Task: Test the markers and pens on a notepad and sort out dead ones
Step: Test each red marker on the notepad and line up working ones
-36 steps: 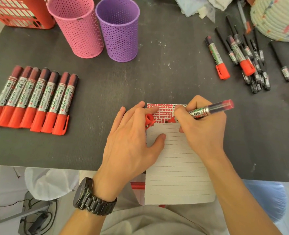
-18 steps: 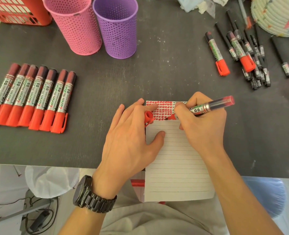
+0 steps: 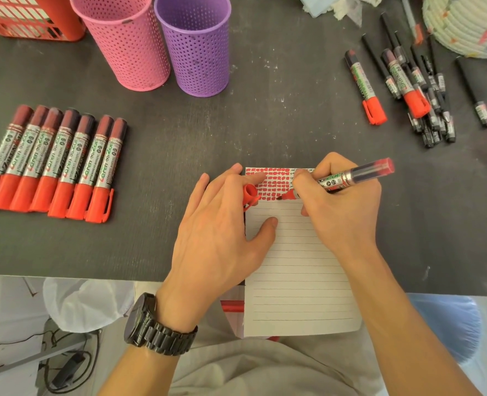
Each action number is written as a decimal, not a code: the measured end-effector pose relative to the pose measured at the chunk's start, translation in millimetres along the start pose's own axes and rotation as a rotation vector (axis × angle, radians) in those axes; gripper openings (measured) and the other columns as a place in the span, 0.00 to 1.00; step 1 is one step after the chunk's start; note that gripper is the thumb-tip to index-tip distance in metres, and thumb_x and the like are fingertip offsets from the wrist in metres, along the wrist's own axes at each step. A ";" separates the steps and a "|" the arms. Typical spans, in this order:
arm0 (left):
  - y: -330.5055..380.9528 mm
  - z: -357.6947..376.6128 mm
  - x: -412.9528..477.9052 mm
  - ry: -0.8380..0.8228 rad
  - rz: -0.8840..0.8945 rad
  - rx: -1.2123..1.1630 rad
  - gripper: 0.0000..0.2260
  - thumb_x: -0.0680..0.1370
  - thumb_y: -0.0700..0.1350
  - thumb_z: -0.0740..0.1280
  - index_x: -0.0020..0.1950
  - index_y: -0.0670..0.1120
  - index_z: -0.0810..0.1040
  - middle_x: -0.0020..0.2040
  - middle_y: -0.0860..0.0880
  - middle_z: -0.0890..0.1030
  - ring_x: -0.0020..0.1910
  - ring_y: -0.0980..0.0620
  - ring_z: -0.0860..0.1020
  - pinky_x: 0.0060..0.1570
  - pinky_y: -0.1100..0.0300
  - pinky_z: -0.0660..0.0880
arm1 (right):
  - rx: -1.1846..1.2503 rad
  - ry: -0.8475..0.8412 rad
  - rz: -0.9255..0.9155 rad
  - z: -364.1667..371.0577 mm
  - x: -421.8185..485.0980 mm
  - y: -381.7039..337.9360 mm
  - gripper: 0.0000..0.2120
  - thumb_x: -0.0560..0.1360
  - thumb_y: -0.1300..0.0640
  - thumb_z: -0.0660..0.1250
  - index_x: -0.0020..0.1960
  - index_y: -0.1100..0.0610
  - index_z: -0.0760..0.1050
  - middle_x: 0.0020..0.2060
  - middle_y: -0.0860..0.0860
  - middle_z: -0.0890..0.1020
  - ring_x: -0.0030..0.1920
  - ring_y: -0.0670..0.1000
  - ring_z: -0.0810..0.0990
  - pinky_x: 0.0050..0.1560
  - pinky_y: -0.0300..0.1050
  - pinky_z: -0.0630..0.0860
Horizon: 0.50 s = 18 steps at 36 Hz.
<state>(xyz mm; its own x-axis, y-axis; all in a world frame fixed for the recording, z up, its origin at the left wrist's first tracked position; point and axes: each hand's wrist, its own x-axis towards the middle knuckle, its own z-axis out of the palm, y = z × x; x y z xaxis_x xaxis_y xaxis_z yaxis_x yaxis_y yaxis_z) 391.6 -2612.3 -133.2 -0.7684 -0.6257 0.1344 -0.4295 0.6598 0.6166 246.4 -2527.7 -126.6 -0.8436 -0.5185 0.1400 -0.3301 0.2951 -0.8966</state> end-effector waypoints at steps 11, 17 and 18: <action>-0.3 0.0 -0.3 0.005 -0.002 0.007 0.24 0.74 0.57 0.67 0.68 0.51 0.70 0.62 0.54 0.78 0.75 0.58 0.64 0.78 0.55 0.51 | 0.002 -0.004 -0.008 0.5 0.1 1.1 0.11 0.71 0.58 0.69 0.33 0.61 0.73 0.25 0.59 0.76 0.28 0.64 0.76 0.27 0.56 0.71; 0.4 -0.9 -0.2 0.003 -0.003 0.012 0.24 0.74 0.56 0.68 0.68 0.50 0.70 0.64 0.54 0.78 0.75 0.58 0.64 0.78 0.56 0.50 | 0.030 -0.010 -0.004 0.2 -0.8 0.3 0.10 0.70 0.59 0.70 0.33 0.61 0.73 0.24 0.60 0.76 0.28 0.64 0.76 0.27 0.55 0.70; 0.3 -1.0 -0.1 0.002 -0.002 0.015 0.24 0.74 0.56 0.69 0.68 0.50 0.70 0.64 0.54 0.77 0.75 0.58 0.64 0.78 0.56 0.50 | 0.030 -0.014 -0.006 0.3 -0.9 0.2 0.10 0.71 0.59 0.70 0.33 0.61 0.73 0.24 0.60 0.76 0.28 0.64 0.76 0.28 0.55 0.70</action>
<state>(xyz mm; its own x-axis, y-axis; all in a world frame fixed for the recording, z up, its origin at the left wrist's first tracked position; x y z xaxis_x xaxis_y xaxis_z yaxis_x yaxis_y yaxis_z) 392.1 -2612.5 -132.3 -0.7668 -0.6275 0.1350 -0.4379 0.6652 0.6047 247.3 -2527.4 -127.0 -0.8358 -0.5310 0.1395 -0.3219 0.2680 -0.9081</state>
